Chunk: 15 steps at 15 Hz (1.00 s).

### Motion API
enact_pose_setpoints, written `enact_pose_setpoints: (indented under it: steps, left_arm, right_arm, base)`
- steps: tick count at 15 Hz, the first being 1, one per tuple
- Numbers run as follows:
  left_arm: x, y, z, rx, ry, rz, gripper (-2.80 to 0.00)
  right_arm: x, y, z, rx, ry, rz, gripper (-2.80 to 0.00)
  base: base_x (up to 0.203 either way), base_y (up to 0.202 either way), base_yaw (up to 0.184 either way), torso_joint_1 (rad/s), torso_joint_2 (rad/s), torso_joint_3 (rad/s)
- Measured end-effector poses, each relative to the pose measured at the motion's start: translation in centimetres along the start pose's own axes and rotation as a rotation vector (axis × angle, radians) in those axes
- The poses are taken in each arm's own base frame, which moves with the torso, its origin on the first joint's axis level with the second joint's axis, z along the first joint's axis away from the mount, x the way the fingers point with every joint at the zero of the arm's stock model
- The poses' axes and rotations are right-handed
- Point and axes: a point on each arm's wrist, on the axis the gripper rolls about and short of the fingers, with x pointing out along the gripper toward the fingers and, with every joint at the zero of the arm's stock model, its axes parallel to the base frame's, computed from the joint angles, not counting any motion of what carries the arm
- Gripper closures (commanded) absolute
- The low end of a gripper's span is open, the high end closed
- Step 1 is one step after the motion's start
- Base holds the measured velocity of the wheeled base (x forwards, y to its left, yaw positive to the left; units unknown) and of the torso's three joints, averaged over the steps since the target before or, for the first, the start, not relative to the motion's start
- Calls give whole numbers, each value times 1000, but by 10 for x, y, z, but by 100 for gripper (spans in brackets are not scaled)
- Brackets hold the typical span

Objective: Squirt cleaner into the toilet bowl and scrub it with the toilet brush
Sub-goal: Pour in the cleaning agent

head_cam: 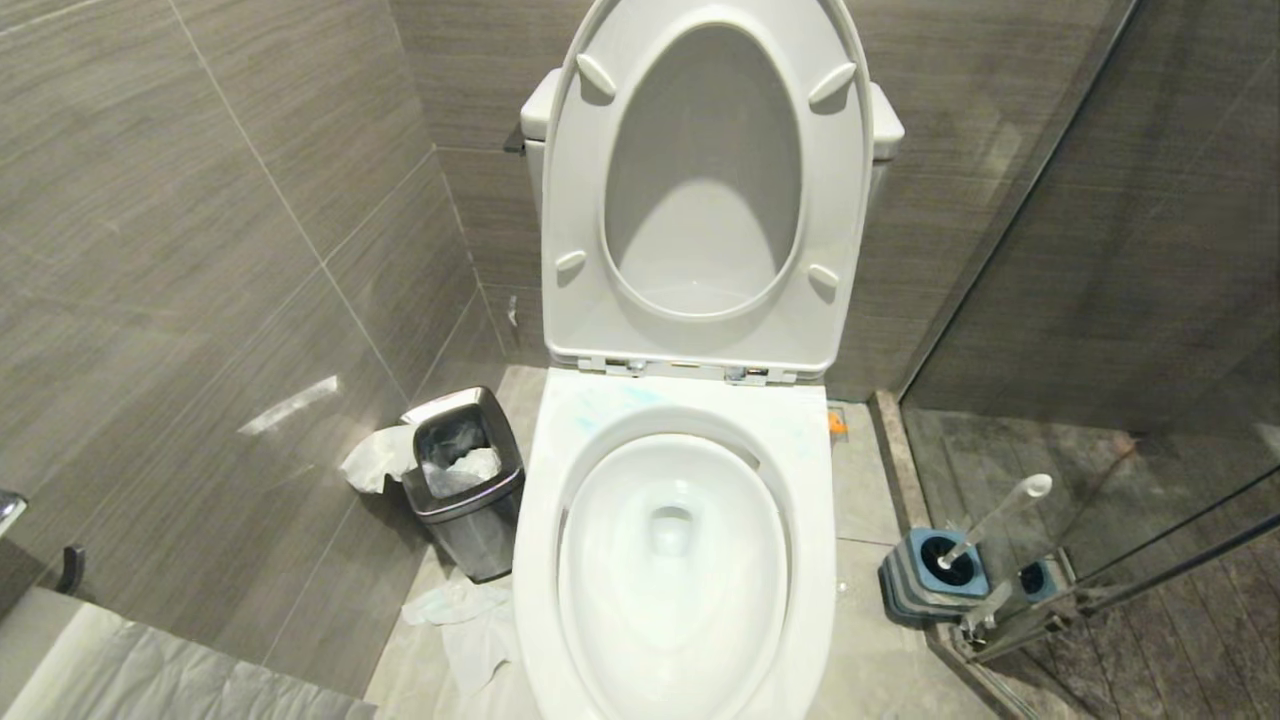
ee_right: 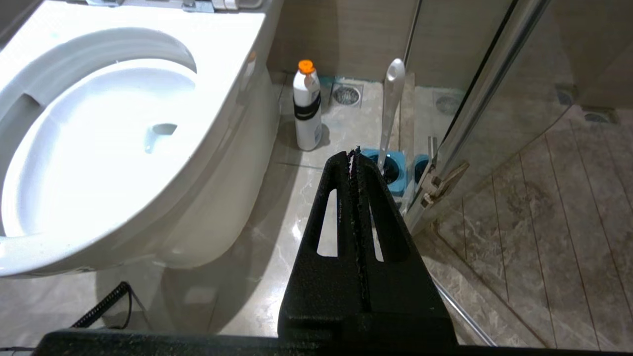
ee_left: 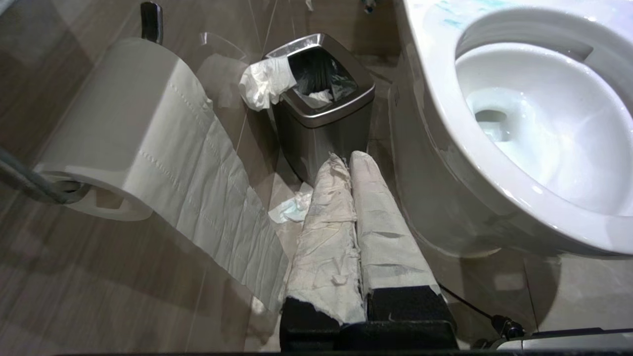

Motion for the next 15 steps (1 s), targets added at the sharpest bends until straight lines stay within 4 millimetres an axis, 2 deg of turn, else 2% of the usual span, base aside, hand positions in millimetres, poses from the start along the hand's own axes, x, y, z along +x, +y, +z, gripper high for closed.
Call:
enact_pose_setpoints:
  steps: [15]
  left_arm:
    - [0, 0, 0, -1, 1, 0, 0]
  right_arm:
    - [0, 0, 0, -1, 0, -1, 0]
  base:
    - [0, 0, 0, 4, 2, -195]
